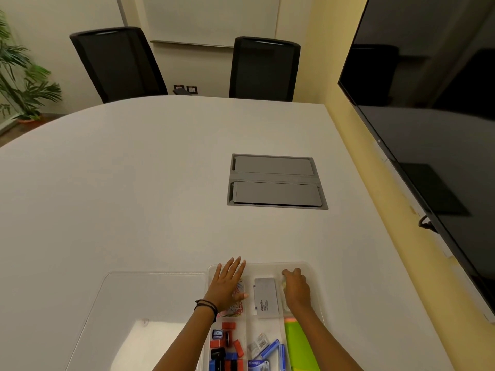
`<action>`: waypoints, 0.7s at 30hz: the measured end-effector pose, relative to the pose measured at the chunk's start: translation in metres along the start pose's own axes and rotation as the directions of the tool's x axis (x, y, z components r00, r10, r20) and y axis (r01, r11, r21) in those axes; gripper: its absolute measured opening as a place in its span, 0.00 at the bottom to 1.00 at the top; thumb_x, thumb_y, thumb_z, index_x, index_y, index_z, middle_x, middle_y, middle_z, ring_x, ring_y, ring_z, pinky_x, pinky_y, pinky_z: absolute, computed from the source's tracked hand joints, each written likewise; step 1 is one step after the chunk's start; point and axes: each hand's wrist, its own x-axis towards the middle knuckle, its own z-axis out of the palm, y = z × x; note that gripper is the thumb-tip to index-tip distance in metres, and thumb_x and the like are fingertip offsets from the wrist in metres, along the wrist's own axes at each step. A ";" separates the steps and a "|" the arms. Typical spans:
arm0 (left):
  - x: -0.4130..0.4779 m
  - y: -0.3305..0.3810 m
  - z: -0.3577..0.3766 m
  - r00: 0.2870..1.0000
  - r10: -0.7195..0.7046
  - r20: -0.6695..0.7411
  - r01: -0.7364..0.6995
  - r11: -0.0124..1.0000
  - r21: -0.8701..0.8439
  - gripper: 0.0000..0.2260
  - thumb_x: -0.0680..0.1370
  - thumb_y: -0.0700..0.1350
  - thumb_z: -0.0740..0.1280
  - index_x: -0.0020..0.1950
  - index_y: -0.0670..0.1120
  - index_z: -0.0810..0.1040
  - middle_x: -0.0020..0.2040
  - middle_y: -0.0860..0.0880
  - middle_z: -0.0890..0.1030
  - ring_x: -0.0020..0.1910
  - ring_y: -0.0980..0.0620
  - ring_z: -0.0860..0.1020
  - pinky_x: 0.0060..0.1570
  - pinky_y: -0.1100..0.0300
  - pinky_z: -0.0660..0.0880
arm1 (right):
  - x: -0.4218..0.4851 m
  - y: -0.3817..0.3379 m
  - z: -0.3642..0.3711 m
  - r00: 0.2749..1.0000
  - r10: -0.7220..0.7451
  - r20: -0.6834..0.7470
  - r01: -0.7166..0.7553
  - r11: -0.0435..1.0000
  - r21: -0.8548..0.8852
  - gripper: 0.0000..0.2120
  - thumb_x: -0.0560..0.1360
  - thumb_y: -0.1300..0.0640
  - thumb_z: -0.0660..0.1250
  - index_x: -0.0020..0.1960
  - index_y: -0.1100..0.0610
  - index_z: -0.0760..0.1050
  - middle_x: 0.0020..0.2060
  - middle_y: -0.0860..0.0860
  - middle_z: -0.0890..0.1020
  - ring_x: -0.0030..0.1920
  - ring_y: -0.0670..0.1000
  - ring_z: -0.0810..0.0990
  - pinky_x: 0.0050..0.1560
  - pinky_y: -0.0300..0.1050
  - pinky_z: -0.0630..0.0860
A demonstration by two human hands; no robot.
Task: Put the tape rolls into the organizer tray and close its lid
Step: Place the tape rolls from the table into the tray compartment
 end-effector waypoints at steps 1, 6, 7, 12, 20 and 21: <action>0.000 0.000 0.000 1.000 0.001 -0.001 -0.001 1.000 -0.002 0.37 0.78 0.58 0.60 0.75 0.47 0.41 0.78 0.44 0.40 0.77 0.45 0.41 0.74 0.46 0.38 | 0.000 0.001 -0.001 1.000 -0.003 0.006 0.003 1.000 0.000 0.17 0.76 0.68 0.58 0.63 0.57 0.69 0.60 0.58 0.72 0.57 0.55 0.74 0.51 0.45 0.77; 0.000 -0.001 0.001 1.000 0.001 -0.009 -0.001 1.000 -0.014 0.37 0.77 0.58 0.60 0.76 0.47 0.41 0.78 0.44 0.41 0.77 0.45 0.41 0.74 0.46 0.38 | 0.001 0.001 -0.005 0.999 -0.025 0.046 0.026 1.000 -0.013 0.18 0.76 0.66 0.62 0.65 0.56 0.68 0.62 0.57 0.71 0.58 0.55 0.74 0.52 0.44 0.76; 0.000 -0.001 0.002 1.000 -0.001 -0.011 0.001 1.000 -0.015 0.37 0.77 0.58 0.60 0.76 0.47 0.41 0.78 0.45 0.41 0.77 0.45 0.41 0.74 0.46 0.38 | 0.001 0.001 -0.006 0.998 -0.032 0.057 0.032 0.999 -0.010 0.19 0.76 0.65 0.63 0.65 0.56 0.67 0.63 0.57 0.71 0.58 0.55 0.75 0.52 0.44 0.76; 0.001 -0.001 0.003 1.000 0.002 -0.015 -0.002 1.000 -0.017 0.37 0.77 0.59 0.60 0.76 0.47 0.41 0.78 0.44 0.40 0.77 0.44 0.41 0.74 0.46 0.38 | -0.001 0.007 -0.013 0.994 -0.051 0.092 0.046 0.998 0.053 0.22 0.75 0.59 0.64 0.69 0.56 0.64 0.64 0.57 0.70 0.59 0.57 0.75 0.56 0.47 0.75; 0.003 -0.002 0.003 1.000 0.008 -0.016 -0.008 1.000 -0.006 0.37 0.77 0.59 0.60 0.75 0.47 0.41 0.78 0.44 0.40 0.77 0.45 0.41 0.74 0.46 0.38 | -0.019 0.018 -0.023 1.000 0.020 -0.022 -0.017 0.992 0.129 0.21 0.79 0.67 0.53 0.71 0.60 0.61 0.67 0.58 0.70 0.63 0.56 0.74 0.60 0.44 0.72; 0.003 -0.002 0.003 1.000 0.009 -0.016 -0.009 1.000 -0.005 0.37 0.77 0.59 0.60 0.75 0.47 0.41 0.78 0.44 0.40 0.77 0.45 0.41 0.74 0.46 0.38 | -0.023 0.020 -0.023 1.000 0.023 -0.016 -0.021 0.993 0.115 0.19 0.79 0.67 0.52 0.69 0.61 0.63 0.65 0.58 0.72 0.62 0.55 0.74 0.59 0.43 0.72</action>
